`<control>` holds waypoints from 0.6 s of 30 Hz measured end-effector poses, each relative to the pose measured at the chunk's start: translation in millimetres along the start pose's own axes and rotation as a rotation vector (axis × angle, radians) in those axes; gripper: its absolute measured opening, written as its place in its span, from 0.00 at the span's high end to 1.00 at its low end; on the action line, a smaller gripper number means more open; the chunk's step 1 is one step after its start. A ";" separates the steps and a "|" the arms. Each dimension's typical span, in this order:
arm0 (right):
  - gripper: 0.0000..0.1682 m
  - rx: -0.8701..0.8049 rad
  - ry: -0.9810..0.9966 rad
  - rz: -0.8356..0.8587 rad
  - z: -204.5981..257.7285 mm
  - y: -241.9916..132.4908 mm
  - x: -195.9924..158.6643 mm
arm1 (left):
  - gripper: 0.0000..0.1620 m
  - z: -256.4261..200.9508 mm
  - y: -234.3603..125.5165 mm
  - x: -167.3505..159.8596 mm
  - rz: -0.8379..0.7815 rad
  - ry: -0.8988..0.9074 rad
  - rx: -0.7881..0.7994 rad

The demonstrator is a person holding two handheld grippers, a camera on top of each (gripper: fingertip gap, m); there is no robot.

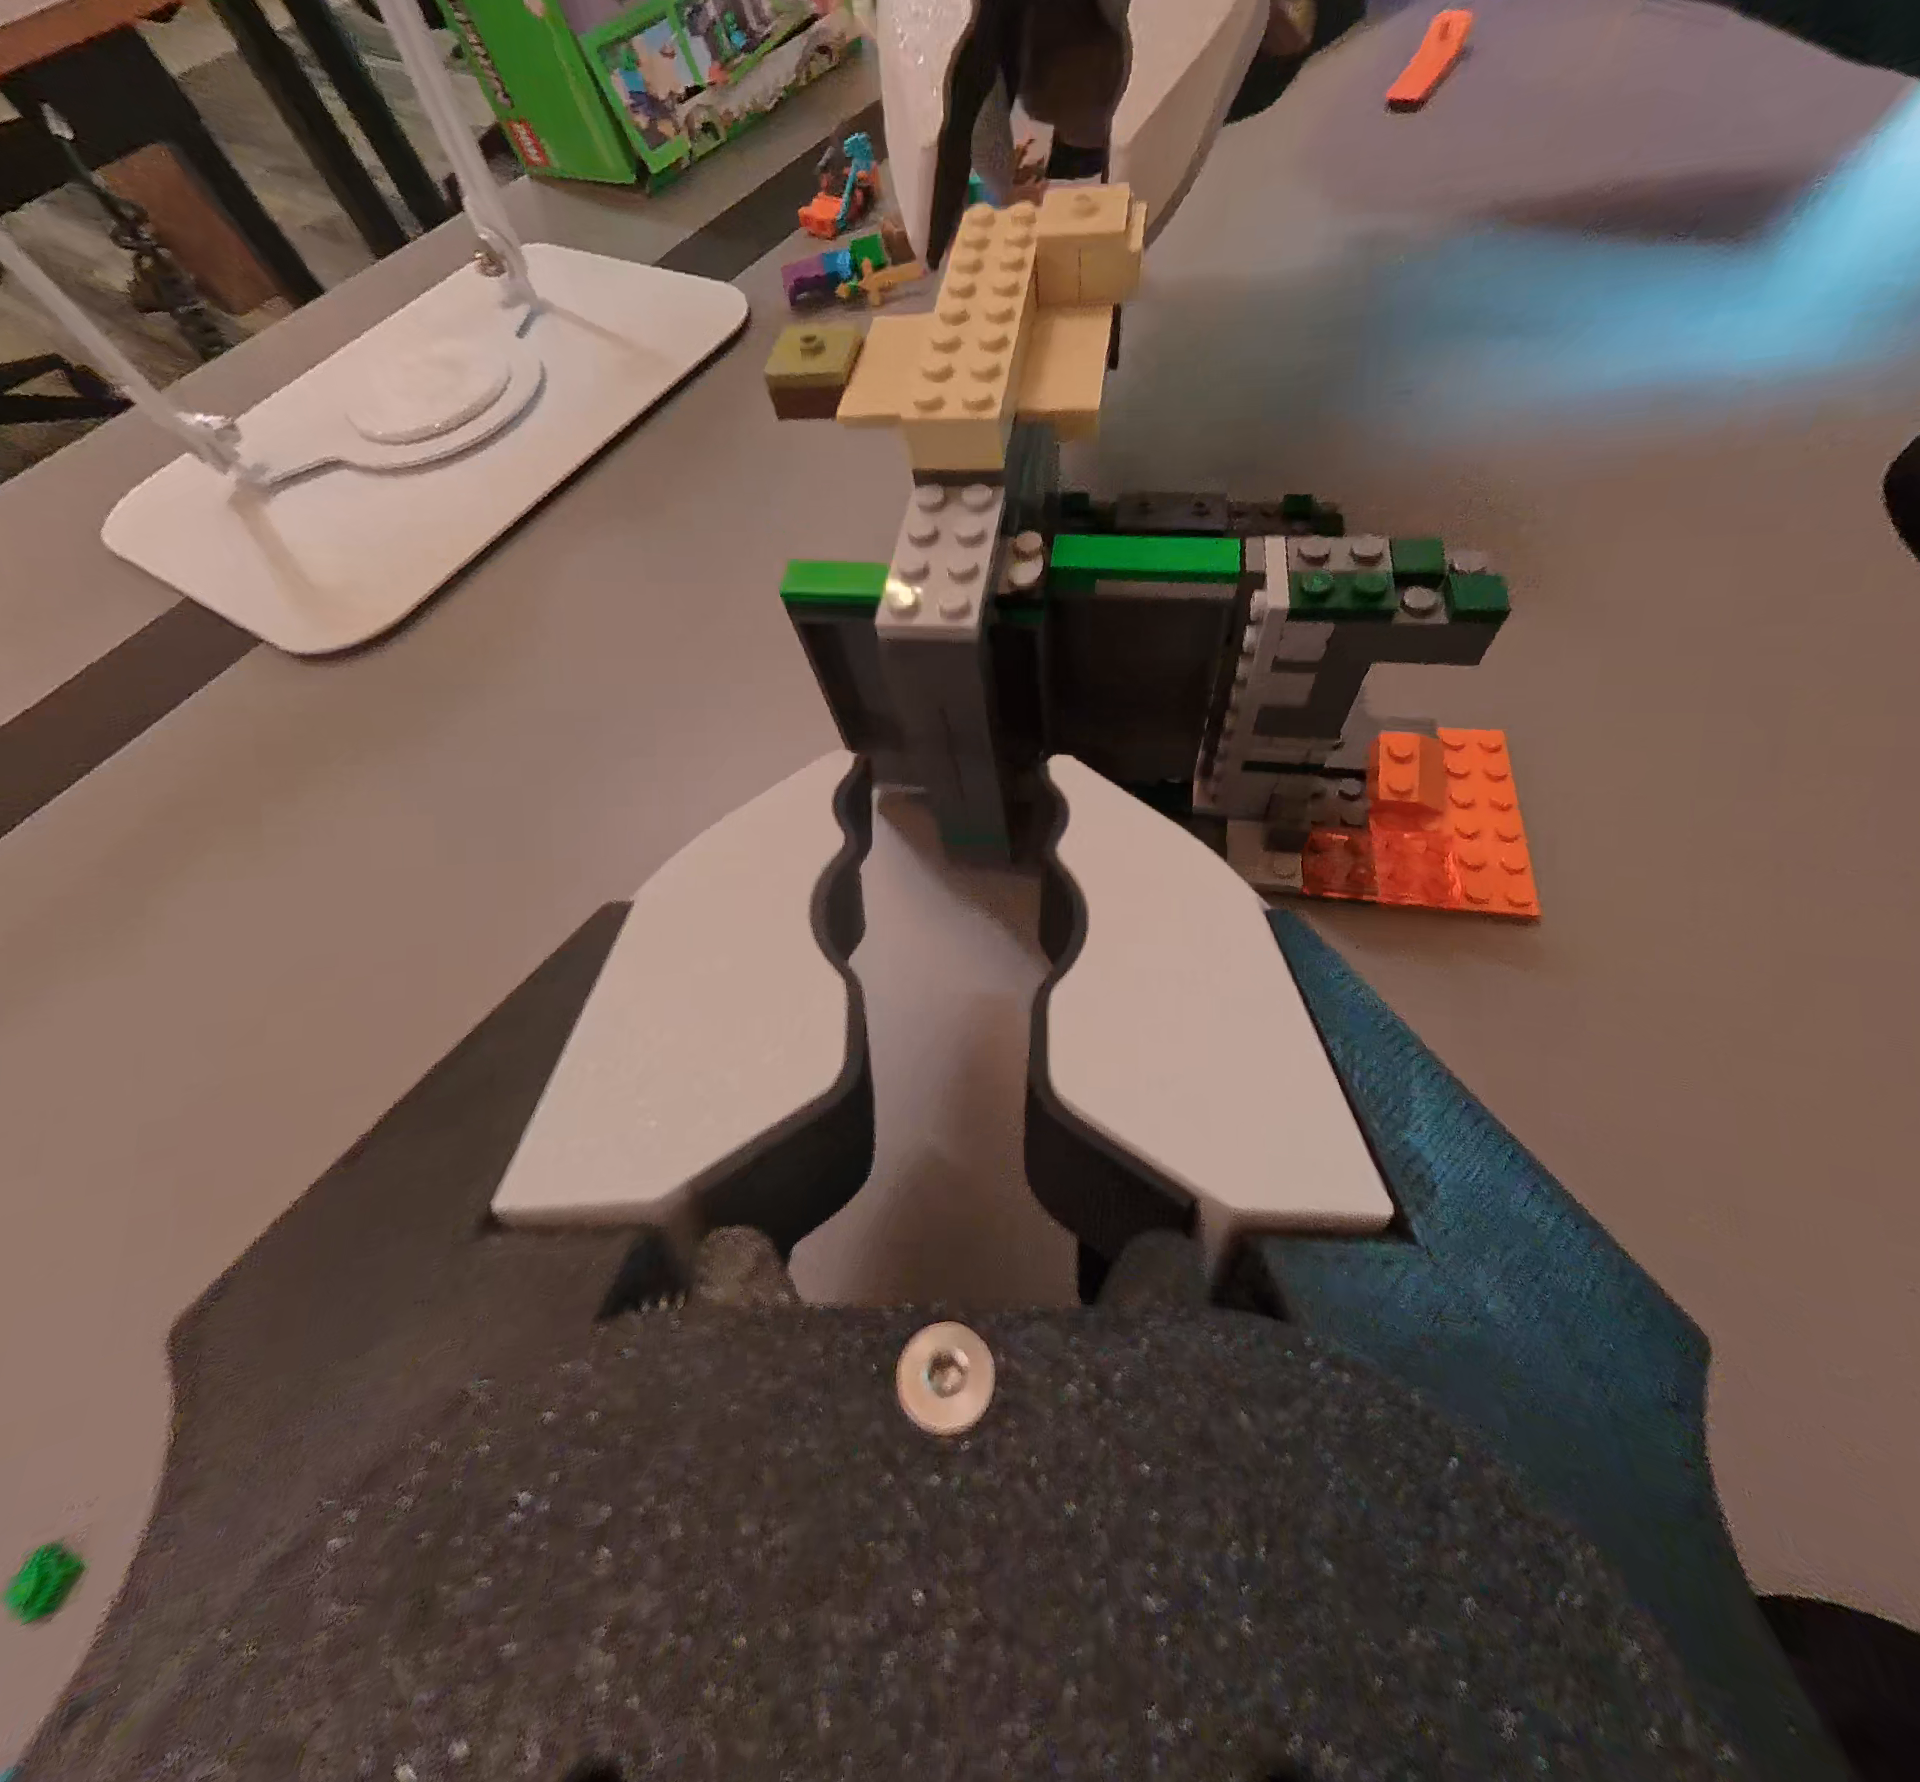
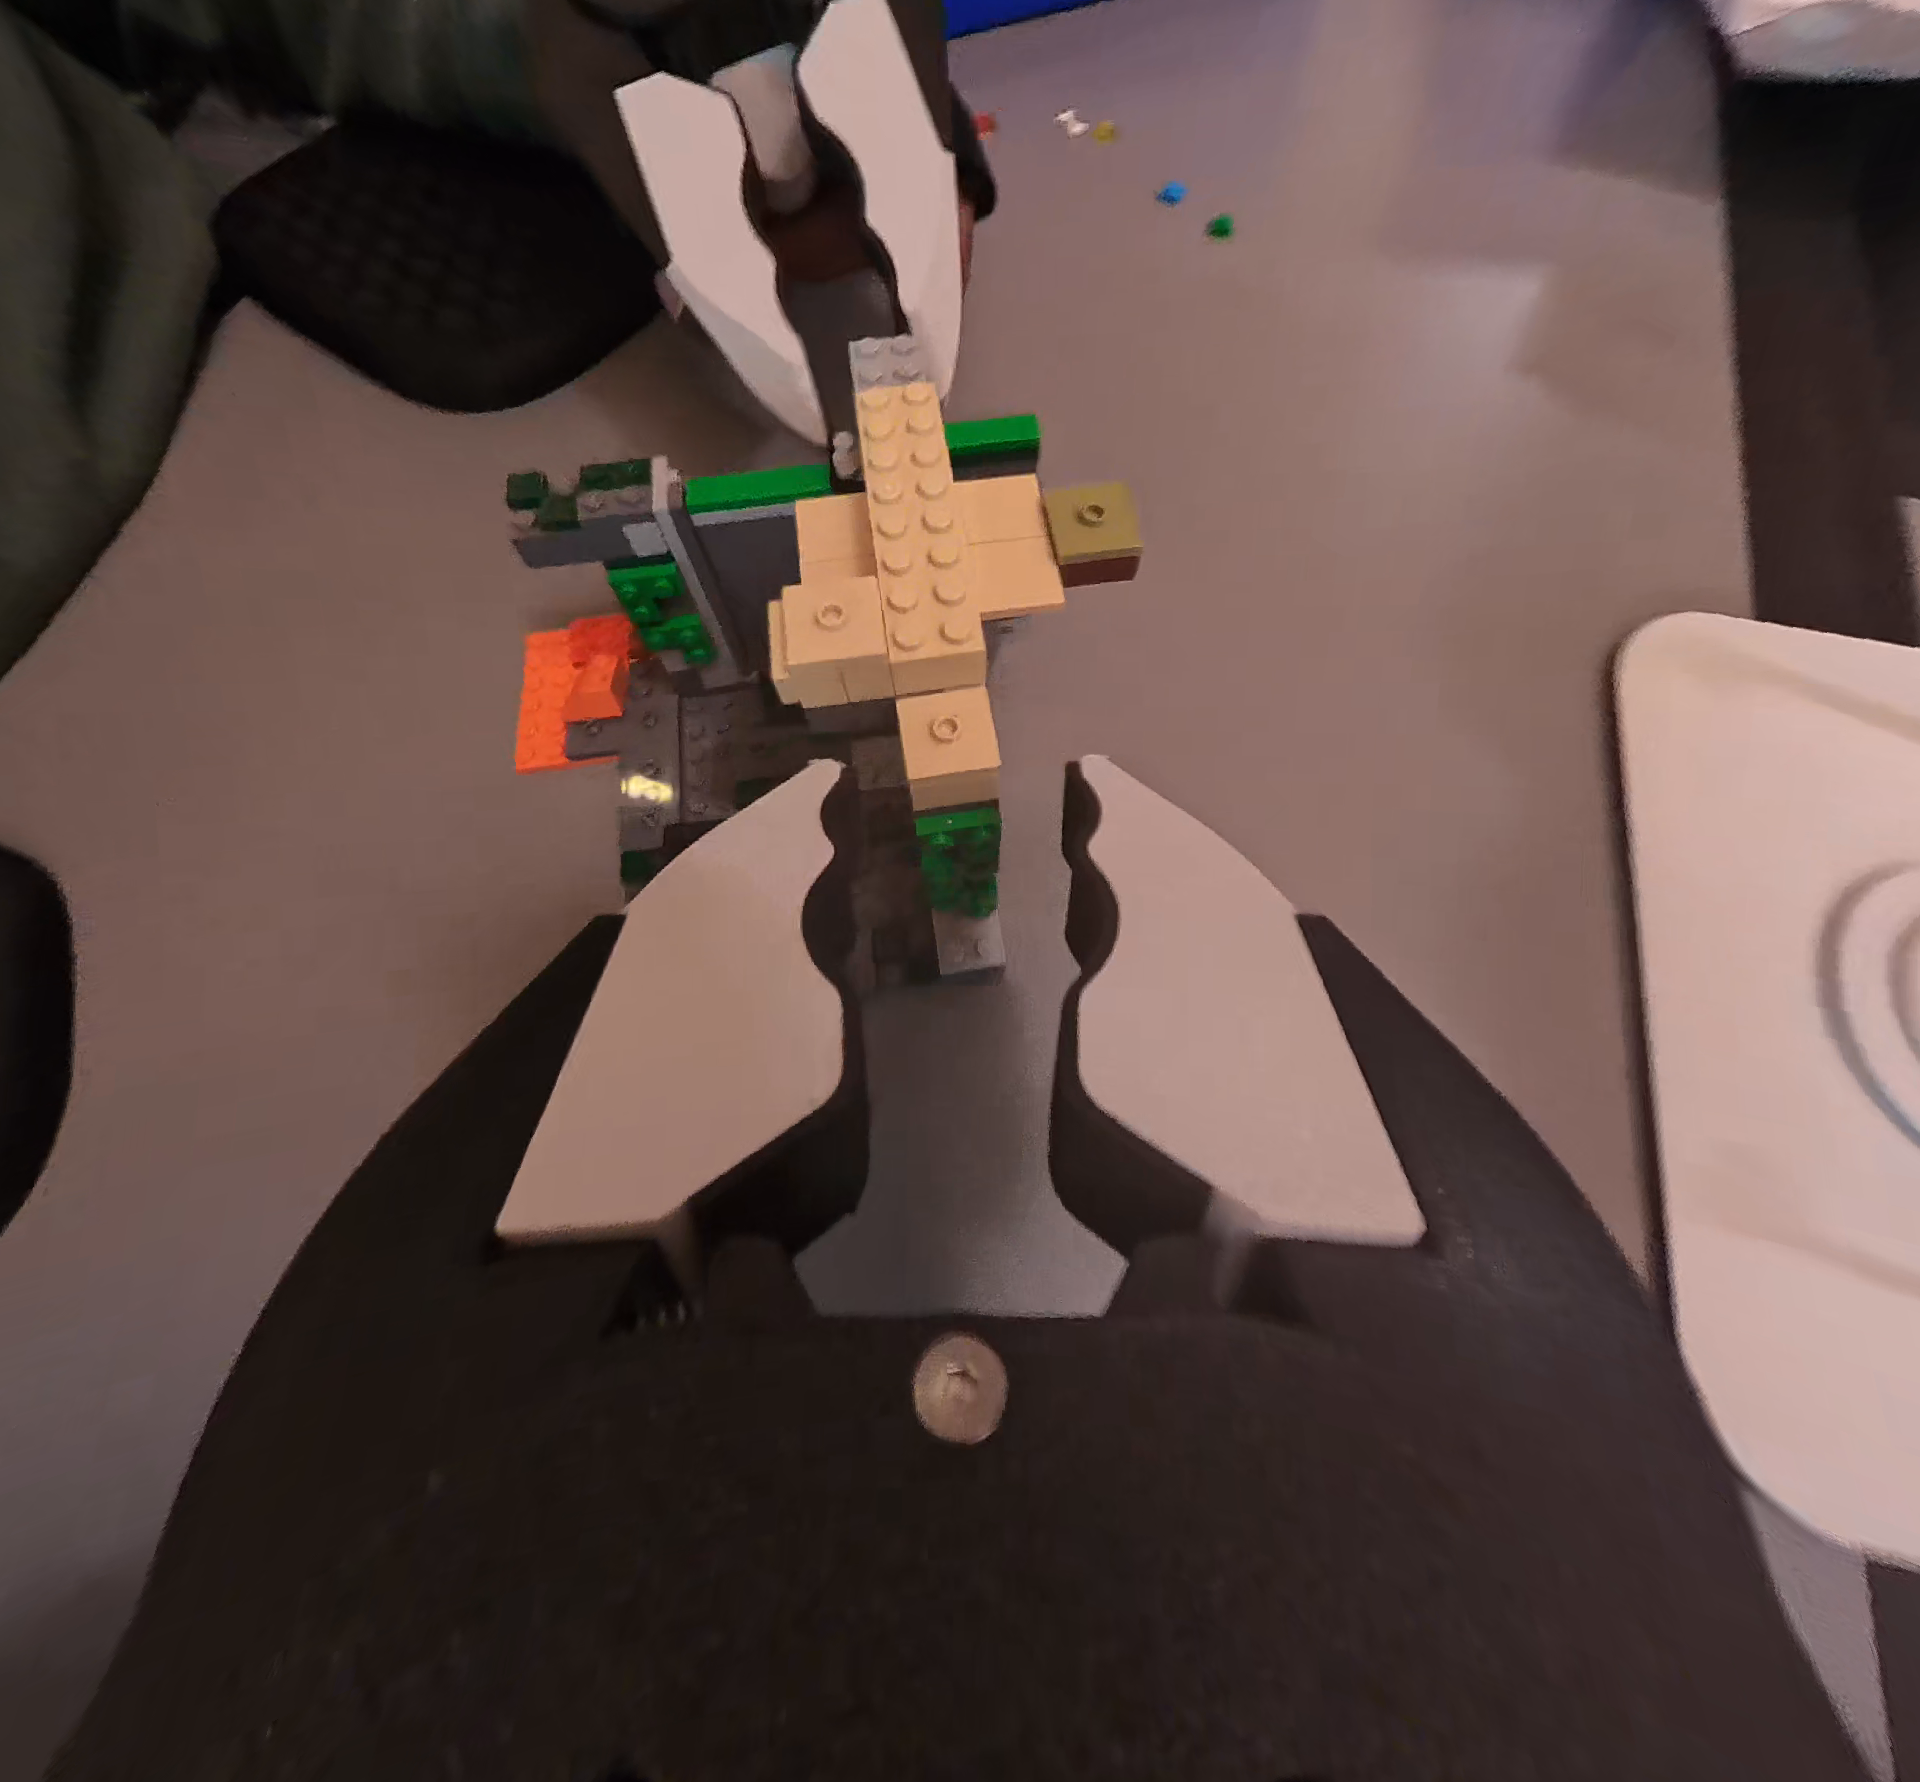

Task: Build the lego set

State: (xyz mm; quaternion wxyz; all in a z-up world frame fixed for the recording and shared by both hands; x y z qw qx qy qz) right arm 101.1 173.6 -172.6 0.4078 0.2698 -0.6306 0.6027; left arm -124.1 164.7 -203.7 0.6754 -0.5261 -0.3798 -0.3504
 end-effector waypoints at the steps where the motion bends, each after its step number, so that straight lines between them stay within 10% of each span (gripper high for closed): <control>1: 0.78 -0.057 0.012 -0.009 4.4 -4.3 1.3 | 0.80 1.6 1.8 1.6 -0.006 0.003 -0.016; 8: 0.78 -0.318 0.098 0.012 65.6 -6.5 -3.4 | 0.68 4.9 16.9 0.9 -0.004 0.072 -0.118; 18: 0.82 -0.417 0.283 0.022 142.0 52.5 -2.9 | 0.83 0.1 24.9 5.2 0.055 0.066 -0.033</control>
Point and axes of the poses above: each gripper's, where its closed fingertips meet, y out along the fingers, x out of its top, z = x × y across the jaws, the point moved 7 cm from there along -y, back along the fingers, and after that the axes turned 3 degrees about y, right-handed, at the moved point
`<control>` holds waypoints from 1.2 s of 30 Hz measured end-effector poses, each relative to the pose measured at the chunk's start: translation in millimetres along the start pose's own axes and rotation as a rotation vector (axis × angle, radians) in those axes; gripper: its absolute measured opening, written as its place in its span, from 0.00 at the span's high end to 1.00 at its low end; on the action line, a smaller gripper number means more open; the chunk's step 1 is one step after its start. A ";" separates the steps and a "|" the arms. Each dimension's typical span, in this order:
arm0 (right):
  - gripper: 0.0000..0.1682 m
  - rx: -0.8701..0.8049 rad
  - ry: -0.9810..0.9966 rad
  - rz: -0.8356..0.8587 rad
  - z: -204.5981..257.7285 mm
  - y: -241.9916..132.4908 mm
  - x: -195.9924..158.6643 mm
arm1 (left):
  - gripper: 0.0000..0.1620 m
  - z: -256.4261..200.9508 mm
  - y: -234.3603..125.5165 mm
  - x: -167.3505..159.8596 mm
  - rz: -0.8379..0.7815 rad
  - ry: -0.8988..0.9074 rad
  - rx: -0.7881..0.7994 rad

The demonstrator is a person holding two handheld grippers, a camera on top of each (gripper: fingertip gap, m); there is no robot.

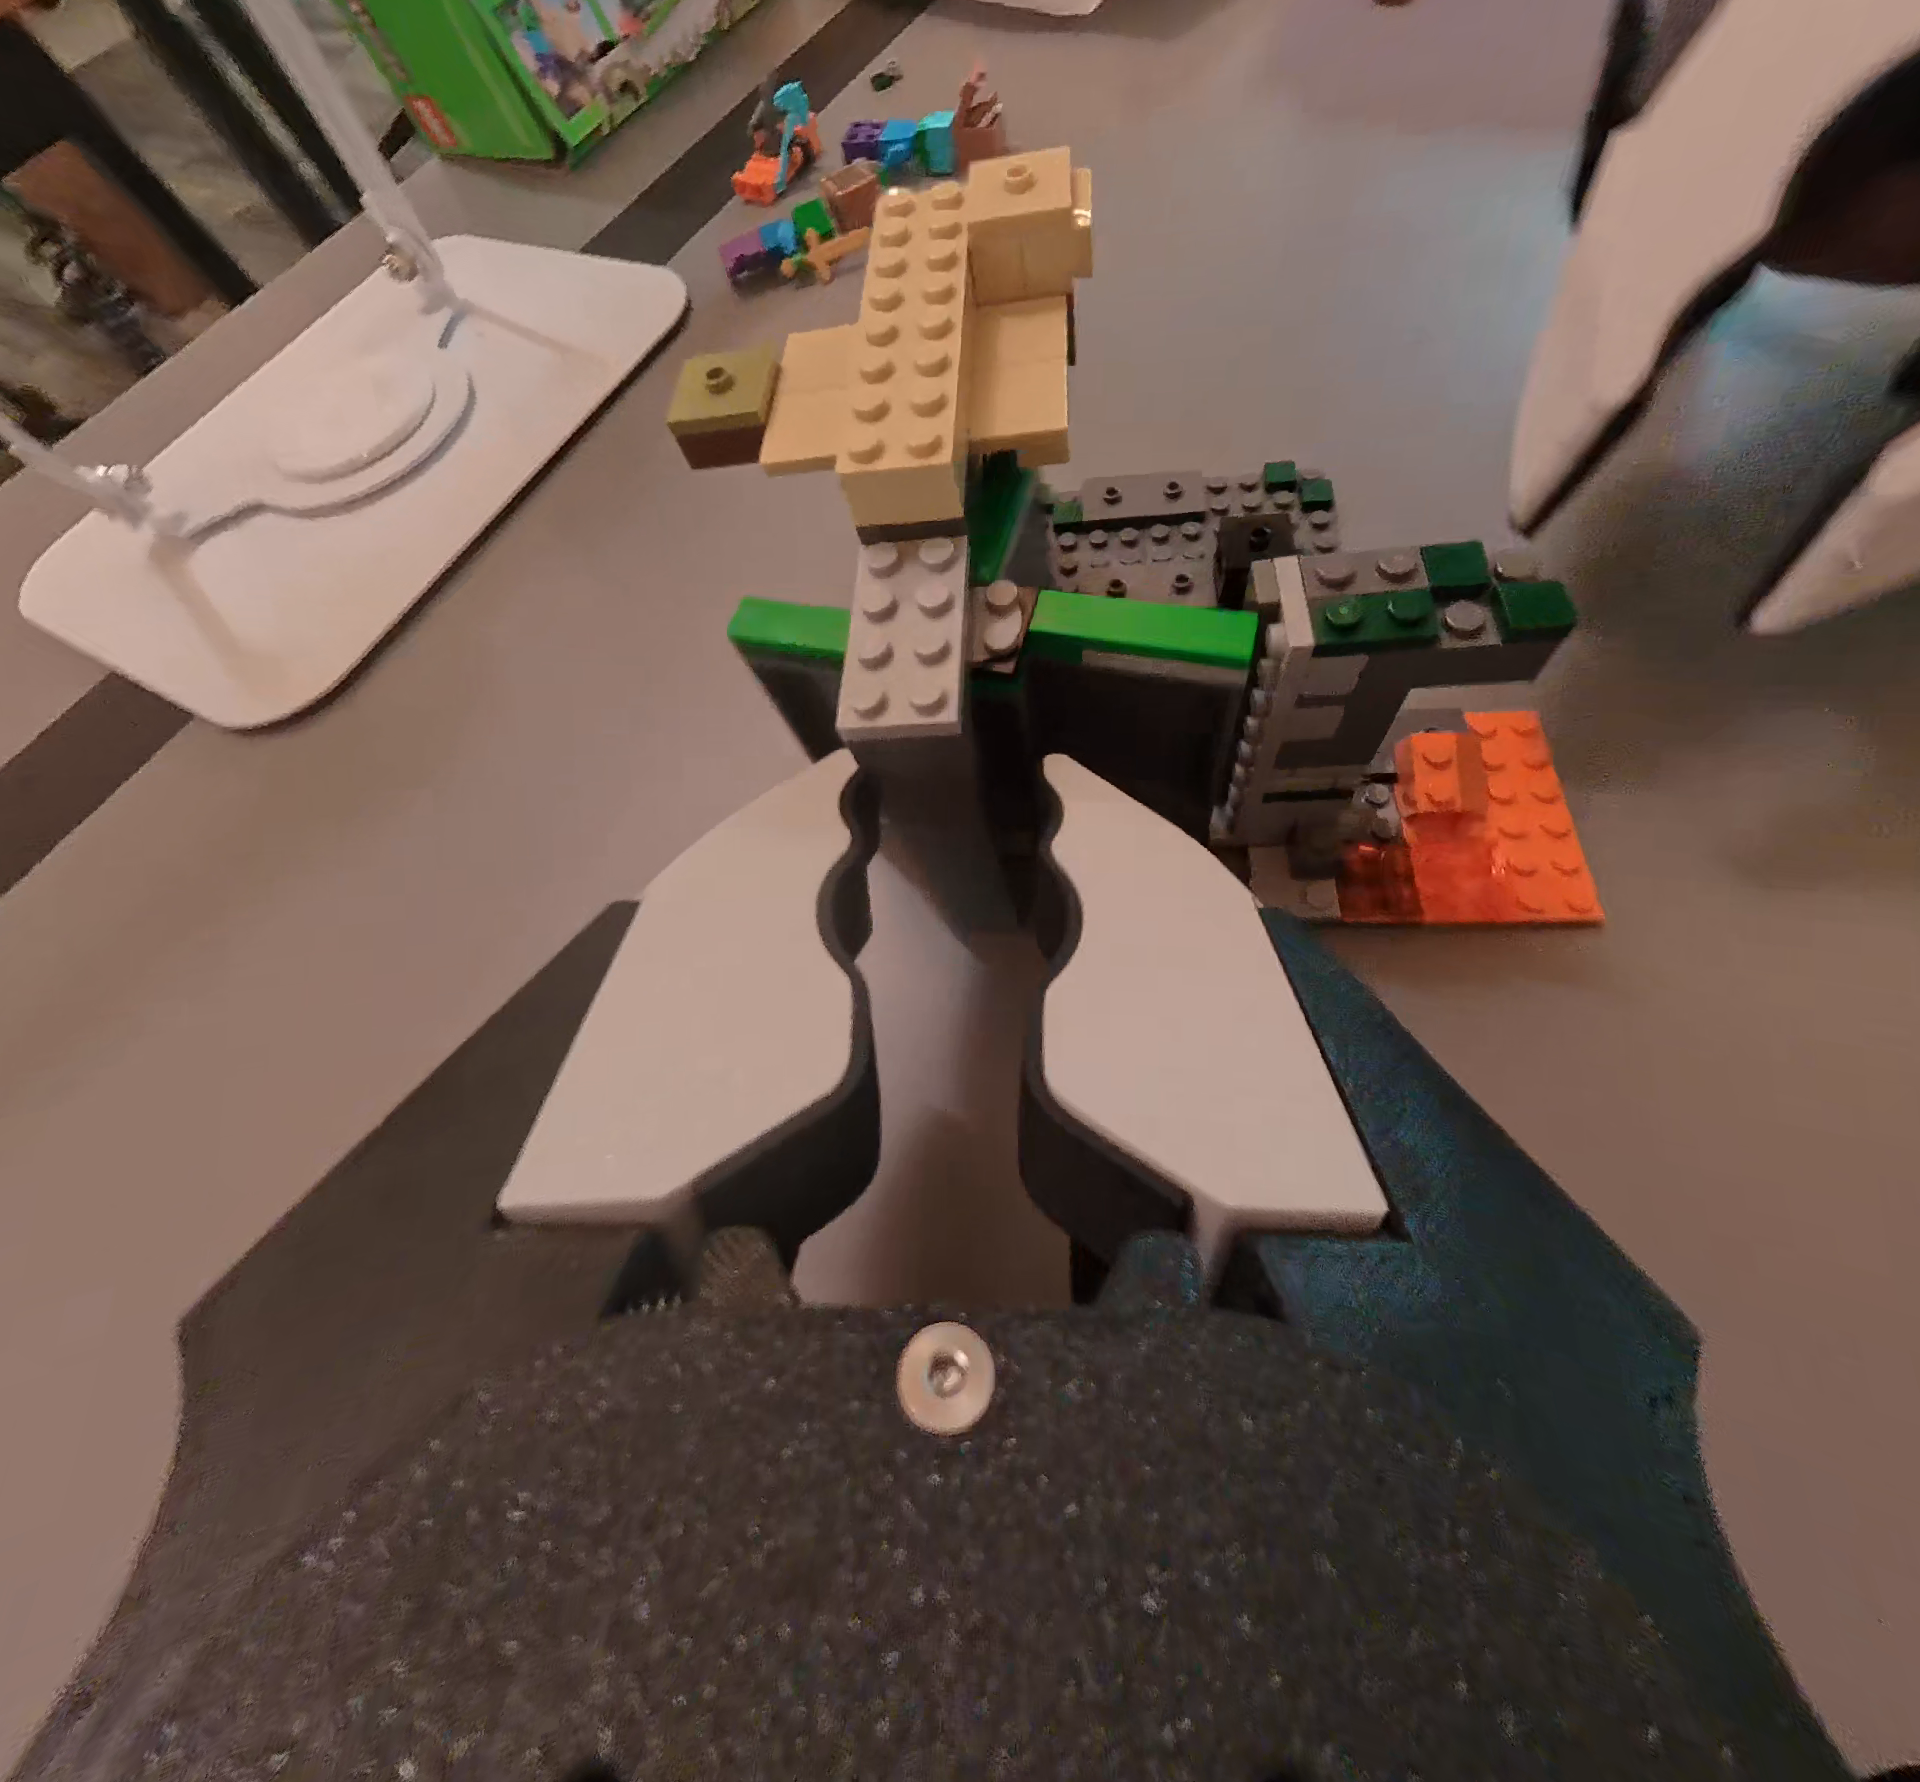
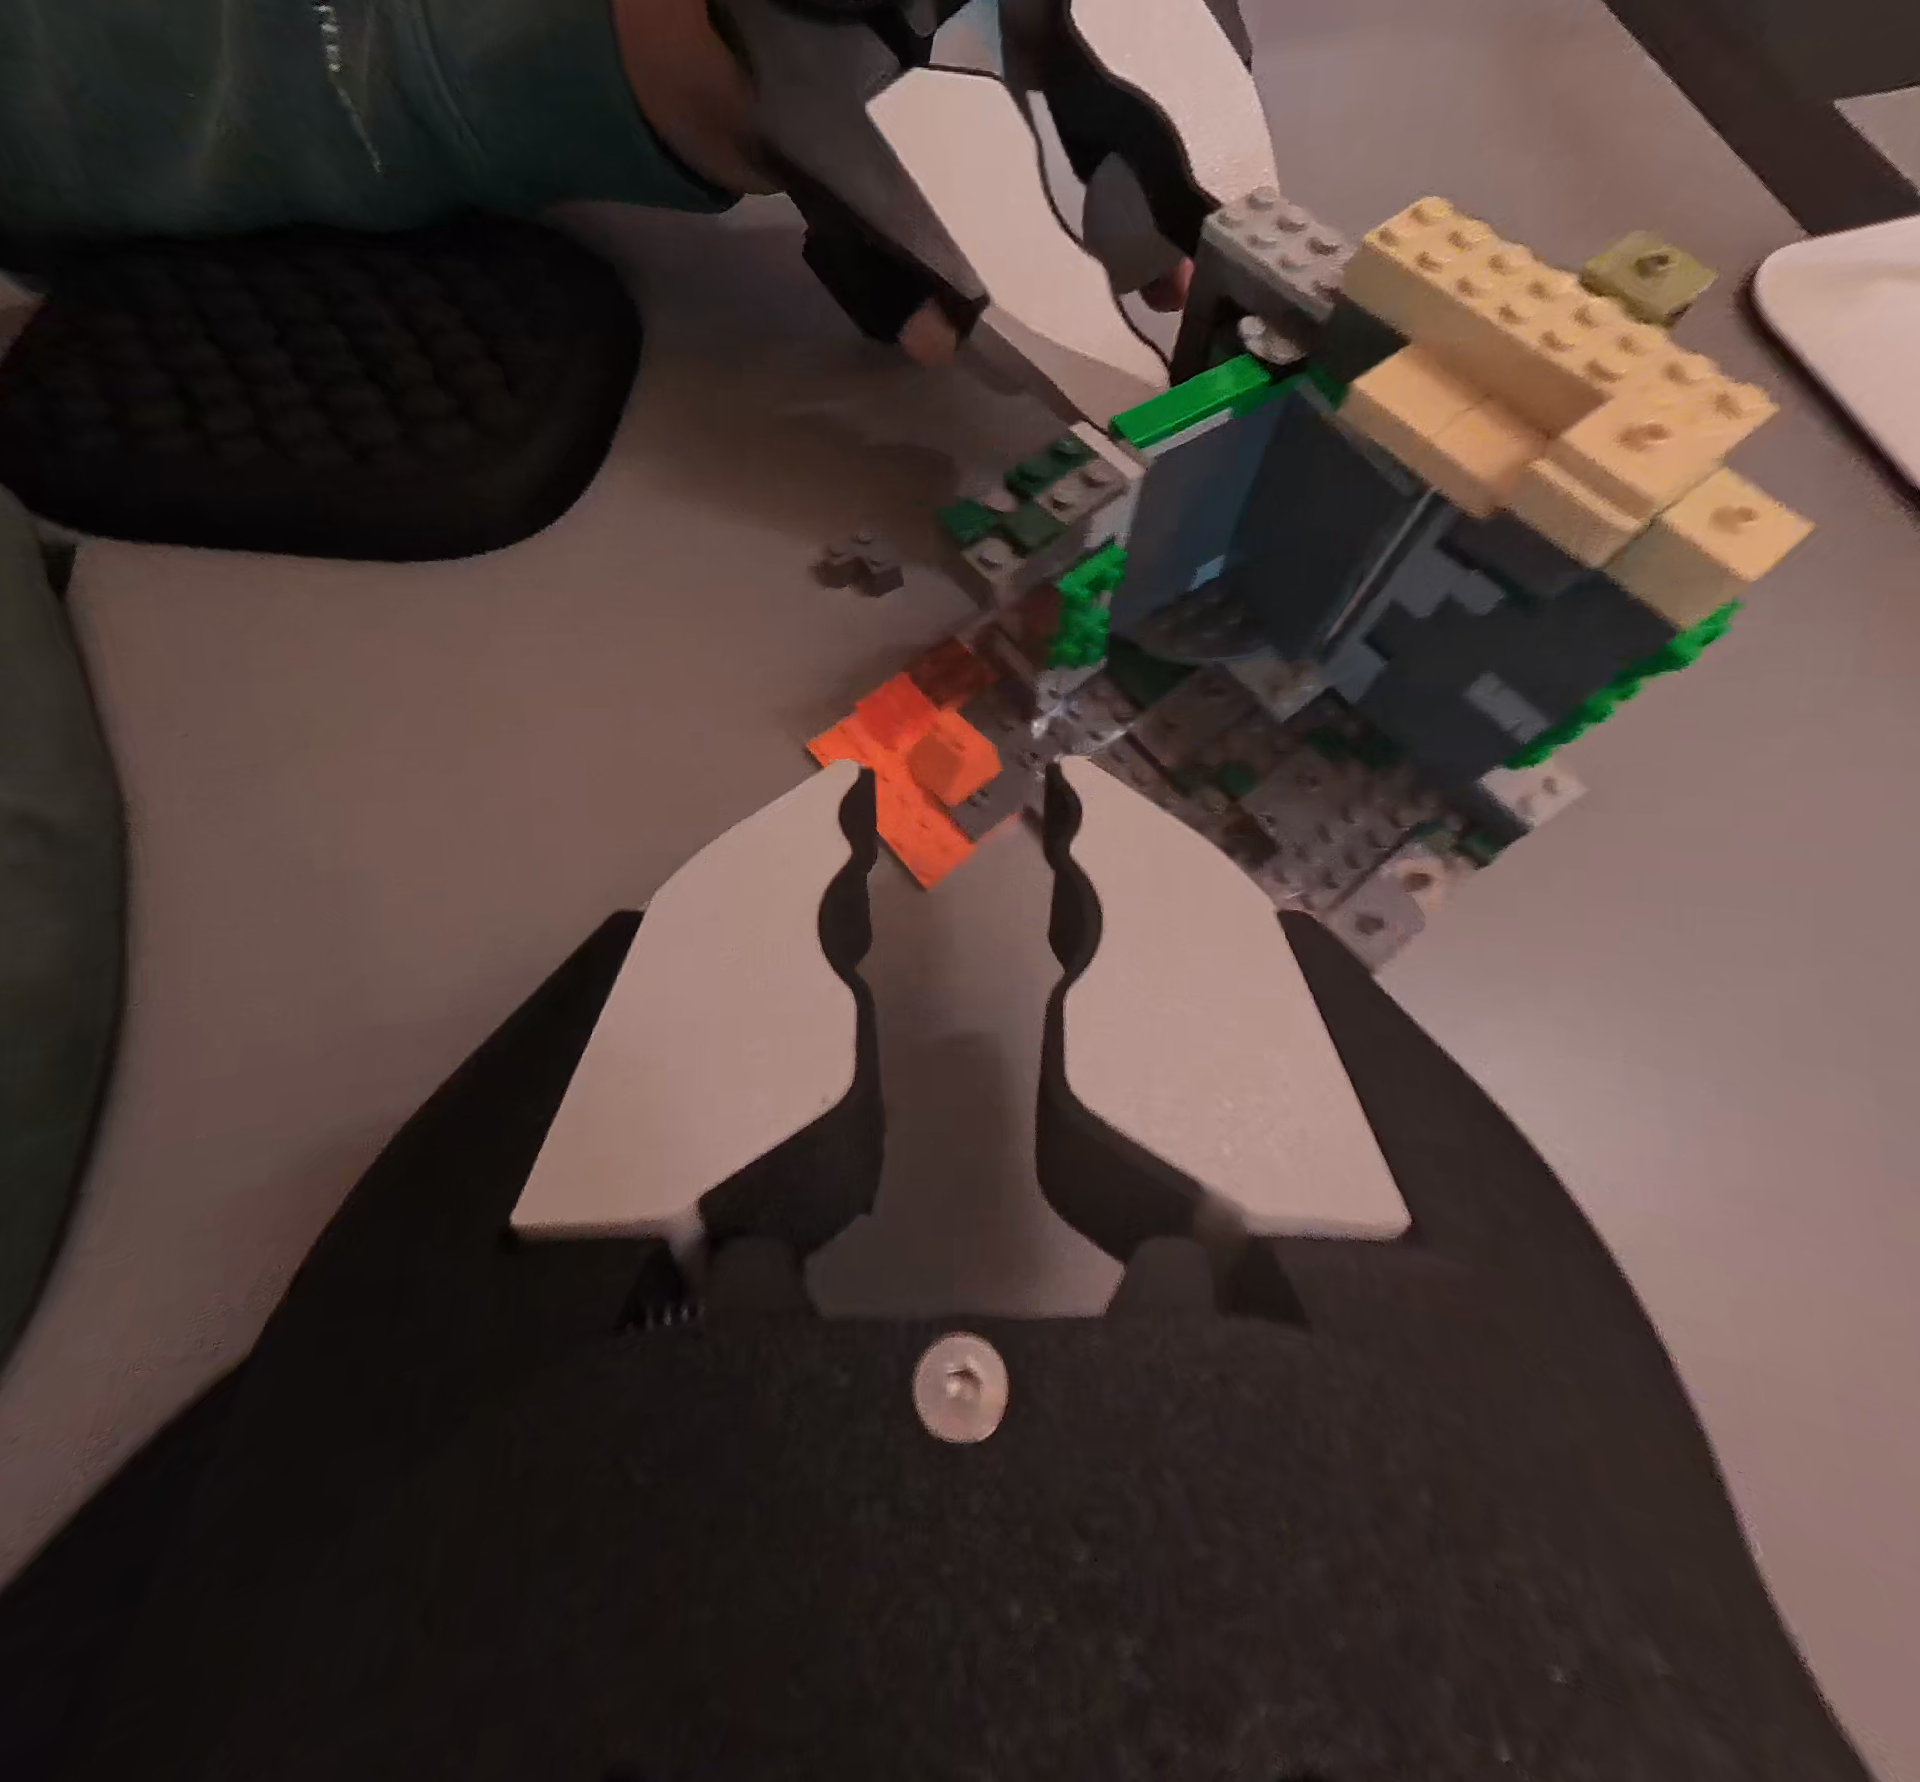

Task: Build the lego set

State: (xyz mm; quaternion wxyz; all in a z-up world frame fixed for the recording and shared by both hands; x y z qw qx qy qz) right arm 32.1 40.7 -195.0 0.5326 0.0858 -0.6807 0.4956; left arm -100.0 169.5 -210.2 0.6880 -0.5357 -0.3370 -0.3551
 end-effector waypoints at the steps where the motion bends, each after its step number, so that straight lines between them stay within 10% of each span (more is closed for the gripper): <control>1: 0.82 -0.027 0.006 0.010 4.6 4.2 0.0 | 0.86 -1.6 -0.8 -0.1 0.009 -0.017 0.031; 23: 0.74 -0.246 0.016 -0.011 -6.6 21.2 38.5 | 0.86 -32.5 -20.7 -1.0 0.080 -0.066 0.216; 31: 1.00 -0.113 -0.018 -0.055 -42.7 12.5 59.8 | 0.86 -35.9 -27.3 0.3 0.048 -0.059 0.214; 36: 1.00 0.083 -0.249 -0.067 -54.0 27.2 49.5 | 0.86 -35.8 -30.5 2.0 0.032 -0.056 0.220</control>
Point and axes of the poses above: each gripper's, where its closed fingertips meet, y out along the fingers, x out of its top, z = x × y across the jaws, the point moved 7 cm from there along -y, back along the fingers, and after that the axes turned 3 degrees about y, right-handed, at the moved point
